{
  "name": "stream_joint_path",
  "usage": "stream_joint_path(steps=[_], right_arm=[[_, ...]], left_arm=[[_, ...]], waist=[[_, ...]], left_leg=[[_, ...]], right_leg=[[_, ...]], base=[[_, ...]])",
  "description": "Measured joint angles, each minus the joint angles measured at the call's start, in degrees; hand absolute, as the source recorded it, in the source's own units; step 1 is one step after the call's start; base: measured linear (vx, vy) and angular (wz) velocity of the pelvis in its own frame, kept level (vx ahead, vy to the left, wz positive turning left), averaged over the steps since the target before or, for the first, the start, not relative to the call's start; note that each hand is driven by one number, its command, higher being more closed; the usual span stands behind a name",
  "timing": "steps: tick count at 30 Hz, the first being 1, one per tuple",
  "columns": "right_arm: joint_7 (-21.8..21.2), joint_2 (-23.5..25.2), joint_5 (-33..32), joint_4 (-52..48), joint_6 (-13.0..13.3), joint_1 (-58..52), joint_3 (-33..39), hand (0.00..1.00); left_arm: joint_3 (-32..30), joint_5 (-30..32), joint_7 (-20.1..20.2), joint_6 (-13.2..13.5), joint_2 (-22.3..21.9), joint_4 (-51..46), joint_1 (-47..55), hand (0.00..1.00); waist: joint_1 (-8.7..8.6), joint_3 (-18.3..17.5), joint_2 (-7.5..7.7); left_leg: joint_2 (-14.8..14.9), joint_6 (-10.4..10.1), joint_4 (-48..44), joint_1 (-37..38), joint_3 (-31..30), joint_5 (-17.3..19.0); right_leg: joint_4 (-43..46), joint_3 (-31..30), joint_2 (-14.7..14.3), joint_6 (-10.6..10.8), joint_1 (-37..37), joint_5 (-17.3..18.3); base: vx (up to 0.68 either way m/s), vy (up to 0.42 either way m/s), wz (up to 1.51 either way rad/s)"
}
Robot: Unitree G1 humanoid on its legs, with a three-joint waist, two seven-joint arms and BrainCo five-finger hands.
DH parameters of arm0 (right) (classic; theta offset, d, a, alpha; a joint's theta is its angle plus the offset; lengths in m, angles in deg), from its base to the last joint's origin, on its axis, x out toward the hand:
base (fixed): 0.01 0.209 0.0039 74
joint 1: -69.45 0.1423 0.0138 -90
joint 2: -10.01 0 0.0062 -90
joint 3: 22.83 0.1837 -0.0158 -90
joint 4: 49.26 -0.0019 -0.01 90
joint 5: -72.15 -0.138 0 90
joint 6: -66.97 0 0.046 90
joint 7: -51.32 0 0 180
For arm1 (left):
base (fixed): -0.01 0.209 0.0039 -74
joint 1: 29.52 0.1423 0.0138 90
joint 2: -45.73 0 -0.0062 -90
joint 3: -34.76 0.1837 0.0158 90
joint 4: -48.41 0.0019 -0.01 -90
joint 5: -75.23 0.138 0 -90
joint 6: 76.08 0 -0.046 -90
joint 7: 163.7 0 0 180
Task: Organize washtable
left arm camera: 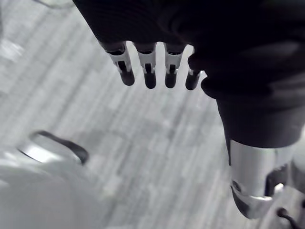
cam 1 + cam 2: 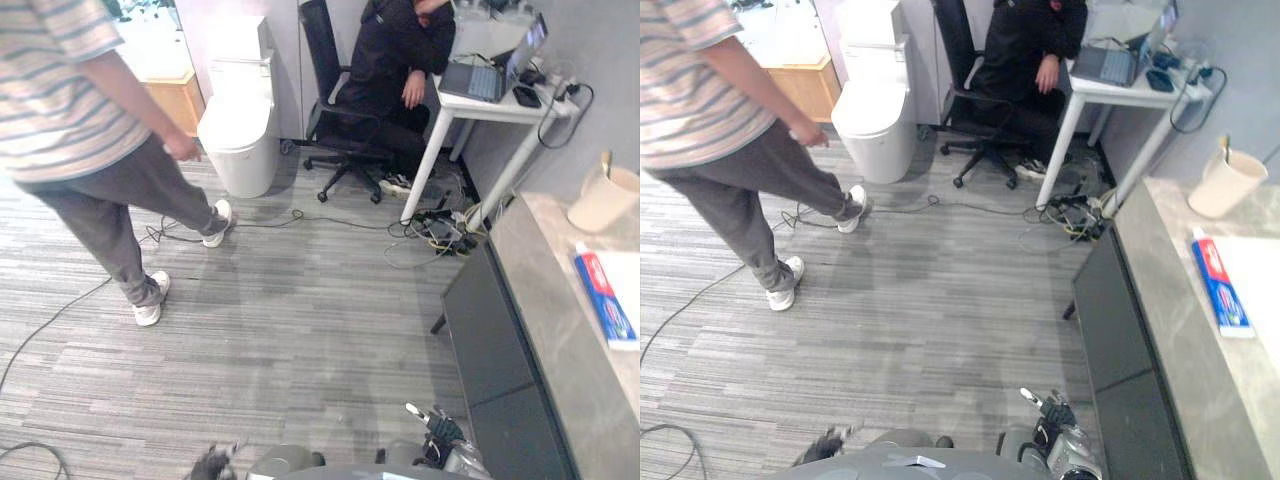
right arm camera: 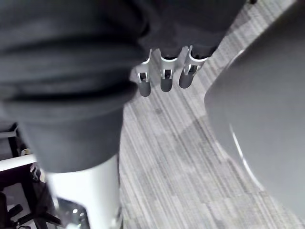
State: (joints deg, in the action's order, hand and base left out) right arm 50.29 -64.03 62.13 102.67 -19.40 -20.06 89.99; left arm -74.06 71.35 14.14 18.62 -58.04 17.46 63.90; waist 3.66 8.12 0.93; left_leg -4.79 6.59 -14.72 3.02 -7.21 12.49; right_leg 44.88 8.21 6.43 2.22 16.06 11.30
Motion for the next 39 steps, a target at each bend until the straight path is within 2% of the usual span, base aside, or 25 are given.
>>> stream_joint_path(steps=[1,2,3,4,5,6,7,8,9,10,11,12,13,14,15,16,17,18,19,20,27,33,35,39], right_arm=[[0.0,-0.2,-0.1,0.0,-0.1,-0.2,0.6,0.00],[0.1,-0.2,-0.1,0.0,-0.1,-0.4,0.5,0.00],[0.0,-0.2,0.1,-0.1,-0.2,-0.8,0.5,0.00],[0.0,-0.6,0.3,0.0,-0.4,-1.1,0.5,0.00],[-0.2,-1.3,0.9,0.3,-0.9,-2.0,0.3,0.00],[-0.2,-1.5,1.9,0.2,-1.5,-2.3,0.5,0.00],[-0.3,-1.6,2.9,0.8,-1.6,-2.2,0.2,0.00],[-0.3,-1.7,3.5,1.2,-1.9,-1.1,-1.1,0.00],[-0.9,-1.9,4.2,0.9,-1.7,-0.8,-2.5,0.00],[-1.2,-2.1,4.3,0.9,-1.7,-0.6,-3.1,0.00],[-1.3,-2.2,4.3,1.4,-1.9,0.4,-3.2,0.00],[-1.2,-2.0,4.2,1.7,-1.9,0.8,-3.5,0.00],[-1.2,-1.4,4.2,2.0,-1.8,1.4,-3.5,0.00],[-1.2,-1.2,4.1,2.8,-1.8,2.2,-3.5,0.00],[-1.1,-1.2,4.0,4.2,-1.9,3.4,-3.8,0.00],[-1.2,-1.1,3.2,4.2,-1.8,3.7,-4.2,0.00],[-1.2,-1.0,2.1,4.0,-1.8,3.7,-4.2,0.00],[-1.3,-1.3,2.0,3.6,-1.5,3.2,-4.3,0.00],[-1.2,-1.8,2.0,3.4,-1.4,2.6,-4.6,0.00],[-1.4,-1.9,2.1,5.6,-1.6,-0.7,-5.2,0.00],[-1.5,-1.9,2.0,5.6,-1.6,-1.2,-5.0,0.00],[-2.4,-2.1,-0.2,6.1,-1.8,-1.8,-3.3,0.00],[-2.7,-2.1,-0.2,6.2,-1.8,-1.9,-2.2,0.00],[-2.7,-2.1,-3.0,6.1,-1.8,-1.4,0.1,0.00]], left_arm=[[1.3,-0.4,0.0,0.4,-0.9,-0.8,-1.1,0.00],[1.9,-0.3,0.0,0.5,-1.3,-0.9,-1.9,0.00],[2.9,-0.3,0.1,0.5,-2.0,-0.8,-3.2,0.00],[3.1,-0.2,0.3,0.5,-2.3,-0.8,-3.4,0.00],[3.0,0.2,0.4,0.5,-3.8,-0.8,-3.1,0.00],[2.8,0.5,0.4,0.5,-4.4,-0.7,-1.1,0.00],[2.5,0.6,0.5,0.4,-4.1,-0.6,-1.1,0.00],[1.2,0.8,0.6,0.3,-4.3,-0.9,-1.5,0.00],[0.3,0.8,0.5,0.1,-4.6,-0.8,-1.5,0.00],[0.2,0.7,0.5,0.2,-4.6,-0.6,-1.4,0.00],[0.0,0.7,0.5,0.1,-4.1,-0.1,-1.2,0.00],[-0.4,0.6,0.5,0.1,-4.0,0.3,-1.0,0.00],[-1.0,-0.1,0.4,0.1,-4.0,1.0,-0.4,0.00],[-1.1,-0.1,0.3,0.4,-3.7,0.9,-0.4,0.00],[-1.4,-0.2,0.3,0.4,-3.3,0.7,-0.3,0.00],[-1.5,-0.2,0.3,0.4,-3.1,0.7,-0.3,0.00],[-1.4,-0.2,0.3,0.4,-2.8,0.7,-0.1,0.00],[-0.7,0.0,0.3,0.5,-2.5,0.7,0.8,0.00],[-0.3,0.2,0.4,0.5,-2.7,1.3,1.2,0.00],[2.0,0.9,0.3,-0.5,3.9,8.2,5.8,0.00],[2.1,0.9,0.4,-0.6,3.9,8.3,5.8,0.00],[3.2,1.8,0.5,-1.5,4.1,8.3,5.8,0.00],[3.7,2.6,0.5,-1.8,4.3,8.4,5.5,0.00],[6.2,2.8,0.6,-1.9,5.2,8.4,5.3,0.00]], waist=[[-0.08,0.0,-0.09],[-0.12,0.0,-0.05],[-0.18,-0.2,0.28],[-0.25,-0.3,0.49],[-1.20,-1.0,-0.61],[-1.74,-3.1,-1.61],[-1.52,-3.4,-1.34],[-0.95,-3.7,-1.75],[-1.09,-3.6,-2.55],[-0.69,-3.2,-2.67],[0.18,-2.5,-3.91],[0.65,-2.2,-4.31],[1.39,-1.5,-3.59],[1.84,-1.3,-3.32],[2.03,-1.1,-3.38],[2.06,-1.1,-3.36],[2.05,-1.1,-3.30],[1.65,-1.8,-4.31],[1.38,-2.2,-5.69],[-0.12,-1.3,1.99],[-0.33,-1.3,1.96],[-1.35,-1.8,1.65],[-1.58,-2.3,1.59],[-1.69,-2.9,1.54]], left_leg=[[1.1,-0.2,0.2,2.3,-0.5,1.9],[1.4,-0.2,0.3,3.2,-0.9,3.3],[1.5,-0.8,-0.1,5.1,-2.0,6.2],[1.3,-1.0,-0.1,6.0,-2.8,7.3],[3.1,-1.9,0.4,8.2,-4.3,9.6],[5.0,-3.4,-0.9,9.7,-5.9,10.3],[5.2,-4.8,-5.0,8.2,-5.6,10.1],[5.2,-10.5,-16.0,3.3,-5.1,7.0],[4.5,-15.3,-29.3,-2.4,-4.1,-1.4],[5.1,-15.6,-35.4,-5.1,-3.3,-2.5],[7.5,-13.9,-43.6,-8.4,0.1,-1.6],[8.7,-12.7,-45.8,-9.4,1.7,-0.8],[10.1,-10.7,-47.2,-11.9,4.2,1.1],[10.1,-10.8,-45.4,-13.8,4.9,2.6],[10.1,-11.3,-40.0,-15.8,5.3,4.3],[10.0,-10.8,-33.9,-16.8,5.4,4.6],[9.9,-11.3,-24.8,-16.7,5.4,4.1],[10.3,-12.1,-9.9,-15.8,4.1,-0.7],[10.7,-11.7,-5.0,-16.0,2.3,-7.4],[2.5,-7.8,16.6,-0.9,1.6,-17.3],[2.5,-8.0,16.8,-1.1,1.7,-17.2],[2.3,-8.0,18.3,-1.1,2.4,-17.0],[2.0,-7.4,16.8,-2.7,3.4,-15.7],[2.1,-6.7,7.7,-9.3,8.8,-9.1]], right_leg=[[-13.9,2.2,-1.3,1.0,0.0,-1.2],[-20.6,2.8,-1.9,1.4,0.1,-2.6],[-32.4,3.6,-2.1,2.5,0.5,-6.4],[-34.4,3.5,-2.1,2.4,0.9,-7.9],[-32.2,3.7,-2.7,0.4,1.1,-11.8],[-31.5,4.4,-4.6,-2.5,0.5,-14.0],[-31.0,4.8,-5.0,-4.2,0.1,-15.3],[-31.2,5.4,-5.9,-5.6,-1.6,-14.5],[-34.1,5.6,-6.5,-6.3,-5.1,-14.0],[-36.0,5.2,-7.0,-6.5,-7.6,-13.7],[-38.5,4.5,-8.3,-7.3,-12.7,-13.2],[-39.3,3.8,-8.7,-7.7,-14.9,-12.7],[-40.7,2.8,-8.5,-8.2,-18.6,-12.0],[-41.3,1.8,-7.9,-8.0,-20.6,-11.5],[-41.5,1.0,-7.2,-7.4,-22.5,-10.9],[-41.5,0.3,-6.5,-6.7,-23.5,-9.9],[-41.5,0.1,-5.9,-4.9,-24.4,-8.0],[-41.5,-0.1,-6.1,-2.7,-24.9,-4.8],[-41.4,-0.3,-7.2,-2.2,-25.2,-4.1],[-38.1,-5.5,0.2,2.0,-25.9,0.6],[-38.1,-5.5,0.2,1.7,-25.7,0.8],[-38.1,-5.9,0.6,1.9,-24.8,1.3],[-38.0,-6.5,1.0,2.0,-23.5,1.6],[-35.5,-12.1,1.7,3.3,-17.6,2.2]], base=[[-0.31,0.089,0.15],[-0.31,0.085,0.20],[-0.15,0.020,0.25],[0.05,-0.095,0.52],[0.47,-0.275,0.63],[0.57,-0.361,0.57],[0.62,-0.414,0.28],[0.42,-0.375,0.10],[0.36,-0.319,0.05],[0.39,-0.271,-0.09],[0.35,-0.203,-0.26],[0.48,-0.242,-0.40],[0.40,-0.178,-0.36],[0.44,-0.159,-0.41],[0.38,-0.068,-0.39],[0.35,-0.035,-0.43],[0.16,0.021,-0.44],[0.00,0.061,-0.33],[-0.11,0.068,-0.19],[-0.05,0.043,-0.02],[0.00,0.000,0.00],[0.02,0.006,-0.05],[0.06,0.016,-0.22],[0.10,0.037,-0.59]])
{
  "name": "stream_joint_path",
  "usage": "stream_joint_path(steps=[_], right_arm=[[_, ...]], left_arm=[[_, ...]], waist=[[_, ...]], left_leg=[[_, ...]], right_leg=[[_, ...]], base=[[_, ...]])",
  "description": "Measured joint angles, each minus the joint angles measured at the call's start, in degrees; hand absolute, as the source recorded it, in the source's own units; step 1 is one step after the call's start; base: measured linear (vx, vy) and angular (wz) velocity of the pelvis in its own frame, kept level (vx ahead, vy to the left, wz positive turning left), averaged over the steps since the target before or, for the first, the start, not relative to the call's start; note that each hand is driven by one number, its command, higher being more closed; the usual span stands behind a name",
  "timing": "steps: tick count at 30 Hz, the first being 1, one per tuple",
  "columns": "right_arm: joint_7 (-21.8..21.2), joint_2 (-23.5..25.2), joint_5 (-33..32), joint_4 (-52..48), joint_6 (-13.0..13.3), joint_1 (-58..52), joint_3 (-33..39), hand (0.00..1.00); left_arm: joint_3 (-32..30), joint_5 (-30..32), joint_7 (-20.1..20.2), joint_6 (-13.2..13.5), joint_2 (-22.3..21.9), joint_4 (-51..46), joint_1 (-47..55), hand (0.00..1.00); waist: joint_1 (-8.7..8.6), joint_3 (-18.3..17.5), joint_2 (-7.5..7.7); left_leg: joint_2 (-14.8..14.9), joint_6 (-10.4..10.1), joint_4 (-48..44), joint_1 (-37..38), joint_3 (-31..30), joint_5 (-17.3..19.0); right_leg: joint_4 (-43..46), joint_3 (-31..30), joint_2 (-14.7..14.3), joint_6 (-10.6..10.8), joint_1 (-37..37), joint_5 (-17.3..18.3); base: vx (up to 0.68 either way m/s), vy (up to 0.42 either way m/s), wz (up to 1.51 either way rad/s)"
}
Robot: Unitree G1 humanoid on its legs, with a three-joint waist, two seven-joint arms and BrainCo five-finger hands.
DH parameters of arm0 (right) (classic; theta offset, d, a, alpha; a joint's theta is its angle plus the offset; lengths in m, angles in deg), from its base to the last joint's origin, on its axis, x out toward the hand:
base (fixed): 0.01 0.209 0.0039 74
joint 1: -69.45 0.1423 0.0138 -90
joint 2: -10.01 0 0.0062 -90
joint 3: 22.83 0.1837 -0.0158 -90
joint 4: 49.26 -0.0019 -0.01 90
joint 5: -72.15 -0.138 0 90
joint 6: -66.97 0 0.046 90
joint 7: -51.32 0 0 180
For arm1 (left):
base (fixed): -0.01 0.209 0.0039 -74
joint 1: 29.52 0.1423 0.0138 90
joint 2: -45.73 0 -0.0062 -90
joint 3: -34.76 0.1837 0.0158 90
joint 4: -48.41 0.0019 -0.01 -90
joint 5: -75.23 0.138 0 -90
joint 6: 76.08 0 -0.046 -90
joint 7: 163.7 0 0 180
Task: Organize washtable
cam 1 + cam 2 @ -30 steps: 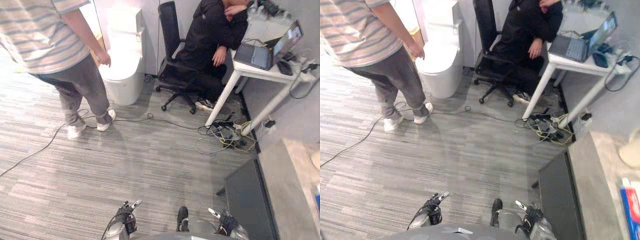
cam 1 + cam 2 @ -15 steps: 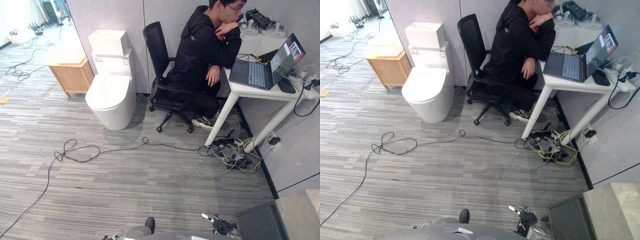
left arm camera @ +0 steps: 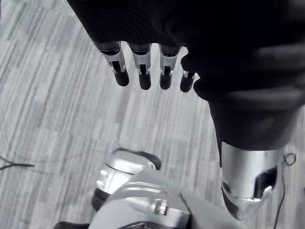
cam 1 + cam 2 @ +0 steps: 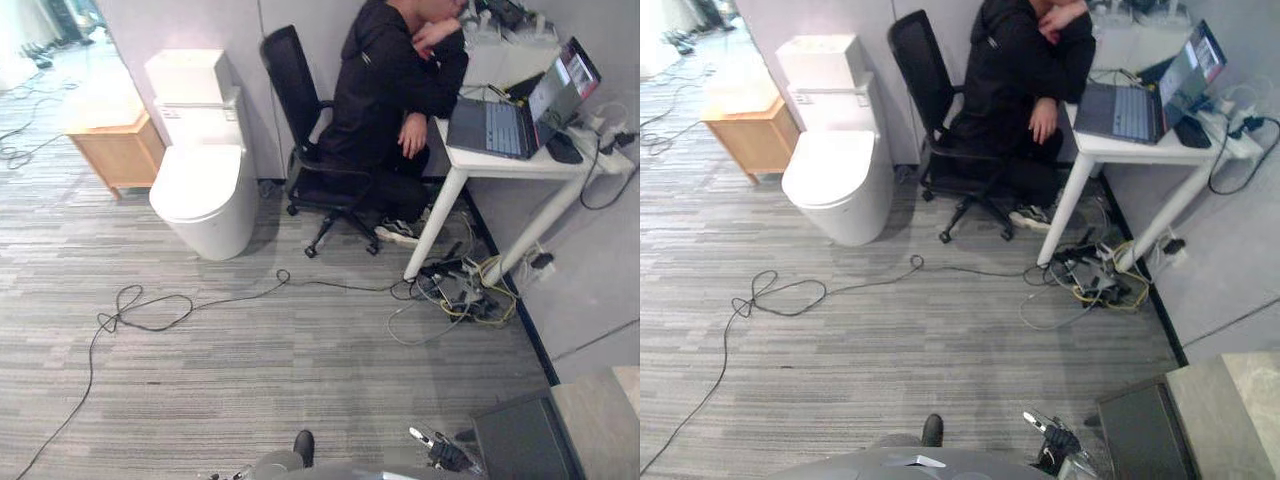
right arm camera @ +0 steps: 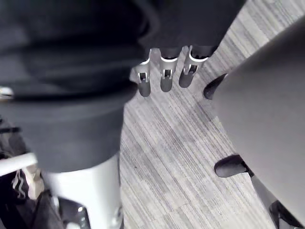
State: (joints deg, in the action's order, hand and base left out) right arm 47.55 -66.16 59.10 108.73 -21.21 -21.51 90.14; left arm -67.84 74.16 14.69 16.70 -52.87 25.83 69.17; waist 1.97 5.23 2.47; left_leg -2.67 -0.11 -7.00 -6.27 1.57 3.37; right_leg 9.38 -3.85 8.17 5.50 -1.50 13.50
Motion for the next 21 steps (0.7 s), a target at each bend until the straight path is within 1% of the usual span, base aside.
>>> stream_joint_path(steps=[1,2,3,4,5,6,7,8,9,11,12,13,15,17,18,19,20,21], right_arm=[[0.0,0.0,-0.2,0.0,0.0,0.0,0.1,0.00],[0.3,0.0,-2.6,0.0,0.1,0.0,0.5,0.00],[0.5,-0.2,-4.4,-0.1,0.2,0.5,0.1,0.00],[0.5,-0.3,-5.2,-0.2,0.3,1.1,-0.2,0.00],[0.7,-0.2,-6.2,-0.3,0.6,2.5,-1.8,0.00],[0.8,-0.5,-6.1,-0.5,0.7,4.0,-5.0,0.00],[0.9,-0.5,-6.1,-0.5,0.6,4.3,-7.7,0.00],[0.8,-0.5,-6.1,-0.5,0.6,4.4,-8.8,0.00],[0.8,-0.4,-6.1,-0.5,0.6,4.7,-10.5,0.00],[0.7,-0.9,-6.1,-0.6,0.6,4.7,-11.9,0.00],[0.7,-1.2,-6.1,-0.6,0.6,4.4,-11.9,0.00],[0.8,-1.9,-6.1,-0.6,0.6,4.3,-11.8,0.00],[1.3,-2.3,-6.1,-0.5,0.6,3.8,-11.3,0.00],[1.5,-2.2,-6.1,-0.5,0.6,3.6,-11.1,0.00],[1.5,-2.0,-6.1,-0.5,0.6,3.8,-11.1,0.00],[1.5,-1.7,-6.1,-0.5,0.7,4.1,-11.2,0.00],[1.6,-1.6,-6.1,-0.5,0.7,4.1,-11.5,0.00],[1.6,-1.6,-6.1,-0.5,0.7,4.1,-11.7,0.00]], left_arm=[[0.1,0.0,0.0,0.0,0.0,0.0,0.0,0.00],[0.3,0.0,-0.1,0.0,-0.1,0.1,0.0,0.00],[0.2,-0.3,-0.2,0.0,-0.4,0.4,0.1,0.00],[0.1,-0.4,-0.4,0.1,-0.7,0.6,0.2,0.00],[0.1,-0.4,-0.4,0.1,-0.6,1.2,-0.2,0.00],[0.1,-0.2,-0.5,0.1,-0.6,1.2,-0.1,0.00],[0.2,-0.3,-0.5,0.2,-0.5,1.0,-0.3,0.00],[0.2,-0.2,-0.6,0.1,-0.4,1.0,-0.3,0.00],[0.5,-0.2,-0.4,0.2,-0.6,0.9,-0.7,0.00],[2.2,-0.2,-0.2,0.1,-1.1,0.9,-2.0,0.00],[3.2,-0.1,-0.2,0.2,-1.1,0.2,-2.8,0.00],[4.1,0.0,-0.2,0.4,-1.3,-0.2,-4.0,0.00],[4.2,0.0,-0.3,0.4,-1.3,-0.3,-5.8,0.00],[4.8,-0.1,-0.4,0.3,-0.8,-0.8,-6.8,0.00],[4.8,-0.2,-0.6,0.3,-0.7,-1.5,-6.8,0.00],[4.7,-0.3,-0.9,0.2,-0.5,-1.8,-6.4,0.00],[4.7,-0.3,-1.2,0.2,-0.3,-1.9,-6.2,0.00],[4.5,-0.3,-1.3,0.2,-0.3,-2.3,-6.0,0.00]], waist=[[-0.05,0.0,0.00],[-0.08,0.0,-0.09],[0.15,0.0,-0.67],[0.15,0.1,-1.13],[0.27,0.5,-2.07],[0.62,0.9,-3.31],[0.78,1.0,-2.87],[1.15,1.0,-2.63],[1.85,1.1,-2.41],[1.28,1.0,-2.86],[1.02,1.0,-3.14],[0.66,0.9,-3.83],[0.11,0.8,-4.00],[0.17,0.8,-3.80],[0.43,1.1,-3.45],[0.69,1.5,-3.11],[1.01,2.0,-2.88],[1.38,2.4,-3.12]], left_leg=[[0.0,0.1,-0.3,-0.2,0.3,0.2],[1.0,0.5,-2.8,-1.0,4.3,1.6],[2.8,0.9,-3.7,-0.9,8.1,2.8],[4.1,0.9,-4.0,-0.8,10.2,3.2],[6.7,1.0,-4.5,-0.5,14.2,3.3],[9.4,1.1,-3.8,0.7,19.2,3.3],[9.6,1.2,-2.7,3.2,24.0,3.3],[9.5,1.2,-2.7,4.3,25.8,3.3],[8.8,1.2,-2.4,6.3,27.7,3.3],[7.5,1.1,-0.5,8.2,27.5,3.4],[6.9,1.0,0.6,8.7,26.7,3.4],[7.1,0.0,1.8,8.6,24.7,2.8],[7.7,-0.7,2.5,8.6,22.0,2.4],[9.0,-1.7,0.4,7.7,20.8,3.0],[10.7,-2.7,-3.3,6.0,20.4,4.6],[13.4,-2.9,-10.7,3.4,20.3,6.8],[15.5,-2.8,-16.5,1.6,20.3,7.7],[17.1,-2.3,-21.8,0.1,19.7,8.1]], right_leg=[[0.0,-0.3,0.0,0.2,0.2,-0.2],[0.2,-3.8,-0.1,0.5,1.8,-1.4],[0.0,-5.3,-1.3,0.5,3.4,-4.0],[-0.2,-4.9,-2.3,0.1,4.6,-6.0],[-2.2,-1.0,-4.1,-1.3,5.7,-11.2],[-1.5,11.2,-3.7,-5.2,6.2,-11.4],[3.0,25.2,-0.8,-6.3,6.6,-10.0],[4.3,29.8,0.5,-6.5,6.0,-9.6],[3.6,33.4,1.2,-6.2,4.7,-9.7],[0.0,32.0,0.8,-4.9,3.1,-8.9],[-2.2,31.5,0.6,-3.3,2.3,-8.6],[-3.9,31.8,-0.5,-3.2,2.0,-9.4],[-5.3,33.3,-1.6,-3.4,0.9,-9.7],[-5.8,34.5,-2.6,-3.8,0.2,-9.5],[-5.6,34.5,-3.5,-4.3,0.3,-9.1],[-4.8,34.0,-4.7,-5.5,0.3,-8.2],[-4.4,32.5,-5.5,-6.2,0.3,-7.5],[-4.0,31.3,-6.2,-6.7,0.3,-6.8]], base=[[0.17,0.051,-0.98],[0.17,0.056,-1.42],[0.18,0.063,-1.80],[0.13,0.092,-2.12],[0.11,0.016,-2.28],[0.12,-0.038,-2.74],[0.10,-0.090,-2.22],[0.07,-0.100,-2.15],[0.00,-0.119,-1.77],[-0.03,-0.113,-1.10],[-0.03,-0.091,-0.19],[-0.04,-0.104,0.00],[-0.05,-0.131,0.39],[-0.06,-0.140,0.36],[-0.10,-0.145,0.01],[-0.13,-0.162,-0.20],[-0.13,-0.145,-0.40],[-0.12,-0.118,-0.55]])
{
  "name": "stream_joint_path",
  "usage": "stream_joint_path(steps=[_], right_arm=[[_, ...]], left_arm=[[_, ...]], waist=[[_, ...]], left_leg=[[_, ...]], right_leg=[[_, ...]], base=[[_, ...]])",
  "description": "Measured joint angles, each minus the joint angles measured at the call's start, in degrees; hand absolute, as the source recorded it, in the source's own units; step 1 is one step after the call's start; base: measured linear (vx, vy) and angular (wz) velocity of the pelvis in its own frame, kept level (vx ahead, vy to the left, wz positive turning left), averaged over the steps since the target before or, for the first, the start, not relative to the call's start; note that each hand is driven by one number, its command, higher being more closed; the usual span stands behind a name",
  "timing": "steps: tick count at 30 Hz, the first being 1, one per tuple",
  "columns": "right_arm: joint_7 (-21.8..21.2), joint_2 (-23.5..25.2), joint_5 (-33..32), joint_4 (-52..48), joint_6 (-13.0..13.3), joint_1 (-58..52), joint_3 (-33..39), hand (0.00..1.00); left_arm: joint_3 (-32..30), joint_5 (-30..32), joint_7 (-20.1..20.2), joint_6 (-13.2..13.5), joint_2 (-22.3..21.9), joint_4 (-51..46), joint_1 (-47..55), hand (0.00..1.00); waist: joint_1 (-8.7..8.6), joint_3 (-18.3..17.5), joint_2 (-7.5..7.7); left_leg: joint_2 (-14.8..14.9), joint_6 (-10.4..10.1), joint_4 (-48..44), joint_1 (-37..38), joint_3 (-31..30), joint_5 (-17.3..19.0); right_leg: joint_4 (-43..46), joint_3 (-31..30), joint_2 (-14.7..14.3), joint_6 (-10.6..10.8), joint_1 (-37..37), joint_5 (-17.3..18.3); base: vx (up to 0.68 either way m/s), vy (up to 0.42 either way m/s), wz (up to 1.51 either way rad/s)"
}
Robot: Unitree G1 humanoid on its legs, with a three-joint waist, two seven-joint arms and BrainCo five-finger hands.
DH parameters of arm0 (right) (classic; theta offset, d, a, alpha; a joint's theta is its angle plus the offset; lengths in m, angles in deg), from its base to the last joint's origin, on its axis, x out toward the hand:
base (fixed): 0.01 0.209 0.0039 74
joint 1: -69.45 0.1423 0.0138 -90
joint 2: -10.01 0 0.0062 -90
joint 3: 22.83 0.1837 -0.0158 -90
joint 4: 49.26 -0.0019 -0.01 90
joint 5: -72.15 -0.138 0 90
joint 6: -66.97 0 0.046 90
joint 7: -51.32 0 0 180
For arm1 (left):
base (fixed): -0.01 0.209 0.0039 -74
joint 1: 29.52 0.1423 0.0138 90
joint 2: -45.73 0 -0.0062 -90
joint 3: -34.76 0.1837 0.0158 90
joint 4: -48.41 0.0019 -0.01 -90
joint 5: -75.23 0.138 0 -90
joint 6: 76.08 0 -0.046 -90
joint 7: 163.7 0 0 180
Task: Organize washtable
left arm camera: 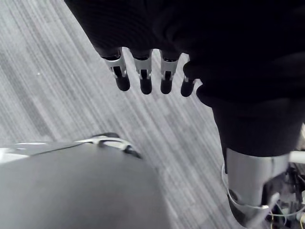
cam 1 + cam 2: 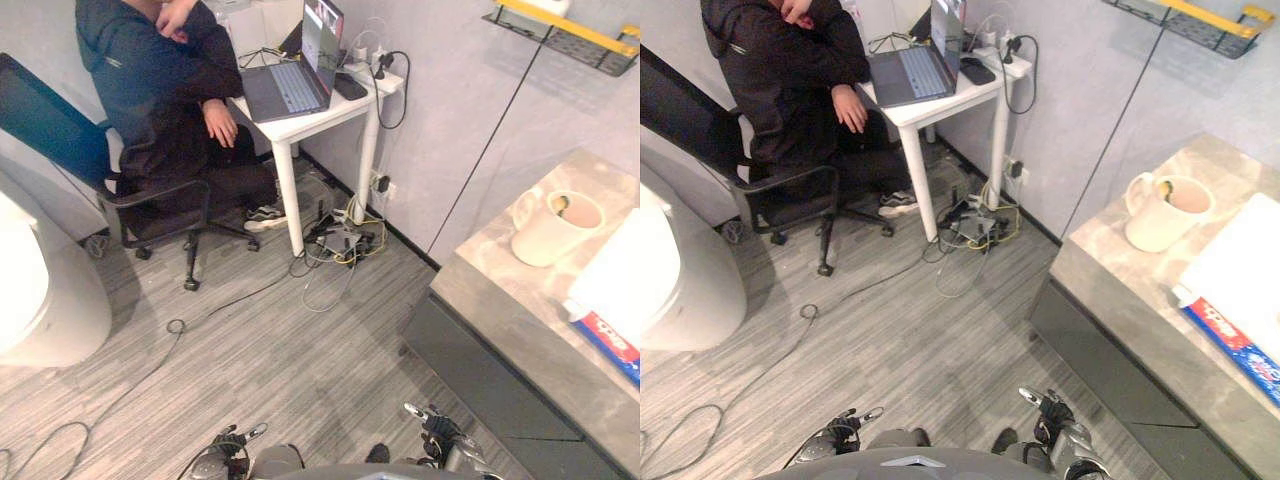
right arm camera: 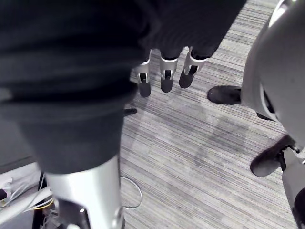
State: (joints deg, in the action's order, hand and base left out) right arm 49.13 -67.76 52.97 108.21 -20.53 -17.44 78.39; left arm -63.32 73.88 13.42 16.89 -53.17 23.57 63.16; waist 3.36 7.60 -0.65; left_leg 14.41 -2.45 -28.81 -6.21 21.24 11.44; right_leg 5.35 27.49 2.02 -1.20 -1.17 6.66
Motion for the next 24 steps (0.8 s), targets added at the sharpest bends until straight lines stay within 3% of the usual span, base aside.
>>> stream_joint_path(steps=[1,2,3,5,8,9,10,11,12,16,18,19,21,23,24], right_arm=[[0.0,-0.1,0.0,0.0,0.1,-0.1,-0.2,0.00],[0.1,-0.6,0.0,0.0,0.2,0.2,-1.6,0.00],[0.1,-0.9,0.0,0.0,0.3,0.0,-1.7,0.00],[0.3,-2.4,0.1,0.0,0.6,0.0,-2.1,0.00],[-0.3,-2.6,0.2,-0.2,0.6,0.0,-2.5,0.00],[-0.3,-2.4,0.4,-0.2,0.6,-0.3,-2.6,0.00],[-0.3,-2.4,0.6,-0.2,0.6,-0.4,-2.7,0.00],[-0.6,-2.5,0.7,0.1,0.6,-0.4,-3.9,0.00],[-1.4,-2.5,2.6,0.7,0.5,-0.6,-4.3,0.00],[-2.6,-2.0,5.2,0.6,0.5,-2.2,-1.8,0.00],[-2.6,-1.9,5.2,0.6,0.5,-2.8,1.1,0.00],[-2.5,-1.9,5.3,0.5,0.5,-3.3,2.8,0.00],[-2.5,-1.8,5.9,0.2,0.5,-3.8,3.6,0.00],[-2.4,-1.2,6.8,-0.1,0.5,-4.3,4.5,0.00],[-2.3,-1.1,7.1,-0.1,0.4,-4.3,4.6,0.00]], left_arm=[[-0.1,0.0,0.0,0.0,0.0,-0.3,0.5,0.00],[-0.7,-0.5,0.0,0.1,-1.1,-1.3,2.2,0.00],[-1.0,-0.6,0.0,0.2,-1.6,-1.8,2.6,0.00],[-1.1,-0.5,0.1,0.1,-2.8,-2.6,4.4,0.00],[-2.9,-0.4,0.5,-0.1,-4.3,-2.1,6.9,0.00],[-4.5,-0.4,0.8,-0.1,-4.6,-1.3,8.4,0.00],[-5.2,-0.5,1.0,-0.1,-4.6,-0.9,8.8,0.00],[-5.7,-0.5,1.3,0.0,-4.9,0.1,9.2,0.00],[-6.2,-0.5,1.4,-0.1,-4.9,0.7,9.5,0.00],[-7.7,0.6,2.3,-0.2,-3.5,1.6,9.0,0.00],[-7.5,0.6,2.3,-0.1,-2.4,1.1,6.9,0.00],[-7.4,0.4,1.9,0.0,-1.8,-0.8,5.1,0.00],[-6.4,-0.2,1.3,0.2,-1.3,-3.3,3.3,0.00],[-5.3,-0.6,1.0,0.4,-1.2,-4.7,2.2,0.00],[-5.3,-0.6,1.0,1.0,-1.9,-5.1,1.8,0.00]], waist=[[0.48,0.3,-0.47],[1.65,0.7,-1.26],[2.08,0.9,-1.55],[2.37,1.6,-3.50],[2.84,0.8,-5.06],[3.91,0.5,-4.80],[3.87,-0.1,-4.68],[3.53,-0.8,-3.94],[3.91,-0.8,-3.82],[2.91,-3.2,-2.58],[2.34,-3.1,-1.90],[2.19,-2.7,-1.35],[1.89,-2.1,-0.59],[1.67,-2.2,0.06],[1.82,-2.5,0.58]], left_leg=[[1.6,0.2,-5.5,-1.9,-1.2,-0.1],[2.4,1.5,-14.8,-6.3,-8.6,-0.3],[0.9,1.1,-15.8,-6.9,-12.2,0.1],[-8.6,-3.0,-10.9,-7.2,-24.8,3.4],[-13.8,-2.1,3.3,-7.2,-31.2,2.0],[-15.5,-1.6,5.2,-5.3,-32.8,0.9],[-16.7,-1.5,6.6,-4.2,-33.5,0.9],[-18.1,0.4,7.5,-3.2,-33.9,2.1],[-17.2,1.4,7.6,-2.3,-30.0,2.3],[-18.2,3.3,12.0,2.6,-24.9,1.6],[-19.0,3.4,13.9,4.9,-24.9,1.6],[-19.2,3.6,15.0,6.7,-24.7,1.5],[-19.3,3.8,15.5,8.6,-24.7,1.4],[-19.2,4.1,16.7,10.1,-24.3,1.2],[-18.9,4.1,17.8,10.7,-23.8,1.2]], right_leg=[[0.5,-1.3,-0.8,-0.3,0.0,0.6],[2.5,-5.0,-2.2,-0.8,0.1,1.5],[2.9,-6.4,-2.5,-0.9,0.4,1.7],[4.0,-12.4,-3.0,-0.7,1.0,1.6],[4.1,-20.3,-4.3,-0.5,3.2,1.4],[3.8,-25.0,-4.5,-0.6,3.4,1.4],[3.4,-27.8,-4.6,-0.4,3.5,1.1],[3.4,-32.7,-5.1,0.5,4.3,0.4],[4.7,-35.9,-5.5,0.9,4.6,-0.1],[6.1,-40.2,-4.0,2.3,4.4,1.8],[9.5,-39.9,-3.4,3.3,4.9,3.7],[15.7,-38.6,-3.3,4.7,6.5,5.3],[24.7,-35.6,-3.1,5.6,9.7,5.9],[31.0,-31.0,-0.8,4.6,11.9,7.1],[33.3,-27.8,2.2,3.9,13.2,7.6]], base=[[-0.19,-0.160,-1.10],[-0.18,-0.129,-1.20],[-0.11,-0.079,-1.45],[0.04,0.082,-1.37],[0.15,0.143,-1.60],[0.25,0.155,-1.57],[0.30,0.136,-1.27],[0.31,0.139,-1.10],[0.31,0.132,-1.14],[0.28,0.101,-0.78],[0.20,0.054,-0.13],[0.16,0.034,-0.03],[0.10,0.007,0.06],[0.09,0.008,0.07],[0.07,0.045,-0.05]])
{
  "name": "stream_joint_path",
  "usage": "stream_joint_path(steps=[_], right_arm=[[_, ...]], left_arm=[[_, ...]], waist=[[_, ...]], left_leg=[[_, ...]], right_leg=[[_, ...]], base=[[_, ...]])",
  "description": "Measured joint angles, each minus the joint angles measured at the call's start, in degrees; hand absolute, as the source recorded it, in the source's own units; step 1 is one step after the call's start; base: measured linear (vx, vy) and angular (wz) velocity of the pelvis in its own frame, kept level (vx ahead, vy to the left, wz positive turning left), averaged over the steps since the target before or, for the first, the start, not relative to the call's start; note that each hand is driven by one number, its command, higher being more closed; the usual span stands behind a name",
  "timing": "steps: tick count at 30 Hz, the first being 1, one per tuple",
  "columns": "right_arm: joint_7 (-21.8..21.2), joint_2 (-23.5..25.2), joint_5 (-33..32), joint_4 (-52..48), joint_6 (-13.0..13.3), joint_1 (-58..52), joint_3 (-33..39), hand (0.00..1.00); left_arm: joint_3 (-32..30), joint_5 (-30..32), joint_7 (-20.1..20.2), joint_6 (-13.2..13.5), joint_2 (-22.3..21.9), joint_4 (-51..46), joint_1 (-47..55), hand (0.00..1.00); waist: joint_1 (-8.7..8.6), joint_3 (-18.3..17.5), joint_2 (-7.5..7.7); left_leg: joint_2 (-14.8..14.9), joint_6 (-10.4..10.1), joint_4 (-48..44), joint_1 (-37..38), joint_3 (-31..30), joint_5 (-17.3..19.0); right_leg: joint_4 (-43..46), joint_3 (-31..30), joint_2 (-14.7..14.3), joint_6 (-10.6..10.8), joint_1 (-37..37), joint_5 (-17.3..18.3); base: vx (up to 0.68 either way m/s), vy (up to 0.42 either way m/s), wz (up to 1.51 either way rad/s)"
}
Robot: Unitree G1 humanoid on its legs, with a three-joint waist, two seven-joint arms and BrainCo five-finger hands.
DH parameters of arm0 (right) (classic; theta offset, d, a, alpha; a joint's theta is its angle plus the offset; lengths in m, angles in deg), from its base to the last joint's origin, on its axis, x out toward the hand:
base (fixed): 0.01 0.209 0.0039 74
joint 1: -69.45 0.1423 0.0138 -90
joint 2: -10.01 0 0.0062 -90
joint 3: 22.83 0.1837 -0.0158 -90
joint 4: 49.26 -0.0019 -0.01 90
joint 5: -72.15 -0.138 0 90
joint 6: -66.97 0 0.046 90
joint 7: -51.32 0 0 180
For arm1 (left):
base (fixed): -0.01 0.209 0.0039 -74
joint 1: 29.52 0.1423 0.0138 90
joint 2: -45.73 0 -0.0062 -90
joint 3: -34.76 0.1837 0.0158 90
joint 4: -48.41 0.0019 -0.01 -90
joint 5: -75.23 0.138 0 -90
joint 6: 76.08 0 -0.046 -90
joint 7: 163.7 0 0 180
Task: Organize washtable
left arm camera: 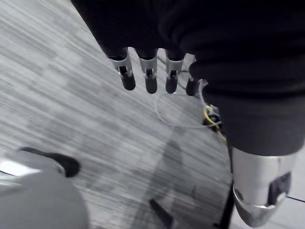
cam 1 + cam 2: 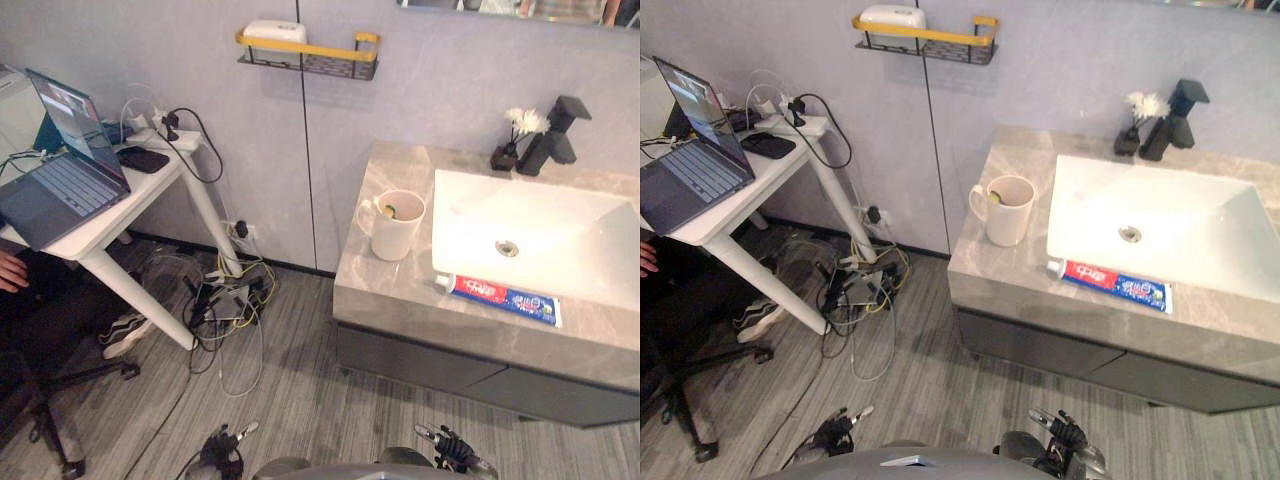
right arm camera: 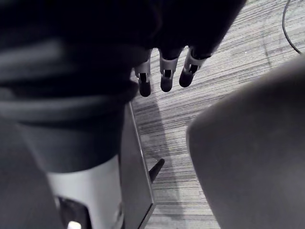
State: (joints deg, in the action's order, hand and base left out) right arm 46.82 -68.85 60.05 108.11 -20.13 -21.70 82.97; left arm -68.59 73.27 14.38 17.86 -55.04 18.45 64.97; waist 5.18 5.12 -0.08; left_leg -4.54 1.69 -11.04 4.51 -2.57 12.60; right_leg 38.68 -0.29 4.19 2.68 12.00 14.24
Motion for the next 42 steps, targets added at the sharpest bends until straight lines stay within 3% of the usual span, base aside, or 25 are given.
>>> stream_joint_path(steps=[2,4,5,6,7,9,13,15,20,23,26,29,32,34,37,42], right_arm=[[0.1,-0.1,0.4,0.0,-0.5,0.3,0.8,0.00],[0.2,-0.1,2.3,0.1,-1.0,0.6,1.2,0.00],[0.2,0.7,2.6,0.3,-1.1,0.4,1.9,0.00],[0.2,1.2,2.6,0.8,-1.2,0.1,2.2,0.00],[0.2,1.0,2.7,0.8,-1.3,0.1,2.2,0.00],[0.1,-0.5,4.8,0.9,-1.8,-0.1,1.7,0.00],[0.1,-1.5,4.9,2.4,-2.0,-0.6,1.1,0.00],[0.0,-1.7,4.8,2.4,-1.9,-0.3,0.0,0.00],[0.0,-1.3,4.8,2.5,-1.9,-0.2,-0.4,0.00],[0.0,-0.3,4.8,2.5,-1.9,-0.5,-0.6,0.00],[0.1,0.4,4.7,2.5,-1.9,-1.4,-0.1,0.00],[0.2,0.4,4.3,2.5,-1.6,-2.2,1.1,0.00],[0.9,0.3,4.3,2.3,-1.1,-2.6,1.8,0.00],[1.5,0.2,4.3,1.8,-0.9,-2.9,1.6,0.00],[2.1,-0.6,4.3,1.7,-0.6,-3.0,1.5,0.00],[2.0,-1.1,4.3,1.7,-0.5,-4.0,1.4,0.00]], left_arm=[[0.0,0.0,-0.1,0.3,-1.1,0.0,-0.1,0.00],[0.1,-0.2,-0.1,0.2,-1.9,0.6,0.3,0.00],[1.4,-0.2,-0.1,0.2,-0.5,0.8,0.3,0.00],[2.4,-0.1,-0.1,0.2,0.4,1.7,-0.1,0.00],[2.4,0.0,0.0,0.2,0.3,2.5,-0.5,0.00],[2.1,0.1,0.0,0.2,-0.5,4.5,-0.7,0.00],[2.0,0.1,0.4,0.1,-1.0,7.2,-0.7,0.00],[1.7,0.1,0.5,0.1,-0.7,7.3,-0.6,0.00],[0.7,0.1,0.7,0.1,0.0,7.3,-0.2,0.00],[-0.3,0.1,0.6,0.0,0.7,7.3,0.5,0.00],[-2.4,-4.3,0.2,-0.1,1.2,7.3,1.6,0.00],[-5.3,-11.7,-1.2,-0.2,0.2,5.7,2.1,0.00],[-7.7,-22.9,-4.6,0.0,-2.1,-7.1,3.1,0.00],[-11.7,-26.1,-7.3,1.5,-3.2,-25.2,3.6,0.00],[-20.2,-26.1,-12.7,5.1,-3.1,-43.9,0.9,0.00],[-20.9,-16.7,-19.6,6.3,-3.3,-66.7,-1.9,0.00]], waist=[[0.06,0.0,-0.24],[0.09,-0.4,-0.49],[0.06,-0.8,1.01],[0.02,-1.1,2.02],[0.04,-1.5,1.97],[-0.14,-2.2,-0.86],[-0.61,-3.1,-1.83],[-1.41,-3.2,-1.49],[-1.56,-2.8,-0.70],[-1.55,-3.1,1.08],[-1.57,-3.8,2.49],[-1.64,-4.0,1.89],[-1.41,-4.5,0.98],[-1.24,-5.0,0.24],[-1.36,-5.6,-0.75],[-0.23,-6.4,-1.30]], left_leg=[[1.5,0.0,0.7,1.0,0.9,0.0],[3.6,-0.1,0.6,0.6,0.6,0.0],[3.6,-0.3,0.5,0.2,-0.4,0.1],[3.4,-1.3,0.5,0.1,-1.9,0.6],[3.9,-1.4,0.6,0.1,-2.2,0.5],[5.7,-1.9,0.8,0.2,-3.3,0.2],[6.7,-3.4,1.0,2.6,-6.1,-0.7],[6.9,-3.4,1.7,2.6,-6.5,-0.7],[7.0,-3.5,4.9,1.8,-7.1,-0.3],[6.3,-3.3,4.6,0.5,-6.3,-0.2],[6.1,-3.3,4.7,-0.1,-5.8,-0.2],[6.1,-3.4,5.2,-0.1,-5.7,-0.3],[6.3,-3.7,5.9,0.0,-6.5,-0.8],[6.8,-3.8,6.3,-0.2,-7.1,-1.1],[6.6,-3.9,6.0,-0.2,-7.1,-1.1],[4.8,-3.9,3.4,-1.5,-8.1,-1.2]], right_leg=[[-1.2,4.7,4.6,-0.2,0.5,0.1],[-9.4,5.8,5.2,0.4,-0.4,-1.5],[-16.3,5.8,6.0,1.2,-1.4,-7.9],[-19.4,6.3,6.3,3.6,-2.6,-8.1],[-21.4,6.8,5.9,3.6,-3.6,-8.1],[-30.7,7.7,3.6,3.4,-8.4,-10.4],[-38.5,8.8,2.0,2.5,-15.0,-13.5],[-40.8,9.5,1.6,2.5,-15.7,-14.8],[-44.0,10.0,1.3,2.9,-14.9,-18.2],[-44.4,9.9,2.1,3.1,-14.1,-18.5],[-44.4,9.8,2.5,3.2,-13.3,-18.5],[-44.4,9.9,2.5,3.3,-13.1,-18.7],[-44.4,10.5,2.3,3.3,-13.0,-18.6],[-44.2,10.6,2.1,3.2,-12.4,-18.6],[-43.9,10.7,2.1,3.2,-12.2,-18.6],[-43.9,12.0,3.6,3.3,-12.7,-18.7]], base=[[0.08,0.008,-0.20],[0.07,-0.135,-0.20],[0.07,-0.310,-0.01],[0.05,-0.350,0.00],[0.04,-0.354,-0.06],[0.03,-0.234,-0.16],[0.03,-0.116,0.00],[-0.04,-0.018,0.17],[-0.08,0.060,0.06],[-0.10,0.067,-0.07],[-0.03,0.031,-0.07],[0.02,-0.001,-0.01],[0.07,-0.025,0.09],[0.09,-0.034,0.03],[0.08,-0.017,-0.02],[0.03,0.029,0.11]])
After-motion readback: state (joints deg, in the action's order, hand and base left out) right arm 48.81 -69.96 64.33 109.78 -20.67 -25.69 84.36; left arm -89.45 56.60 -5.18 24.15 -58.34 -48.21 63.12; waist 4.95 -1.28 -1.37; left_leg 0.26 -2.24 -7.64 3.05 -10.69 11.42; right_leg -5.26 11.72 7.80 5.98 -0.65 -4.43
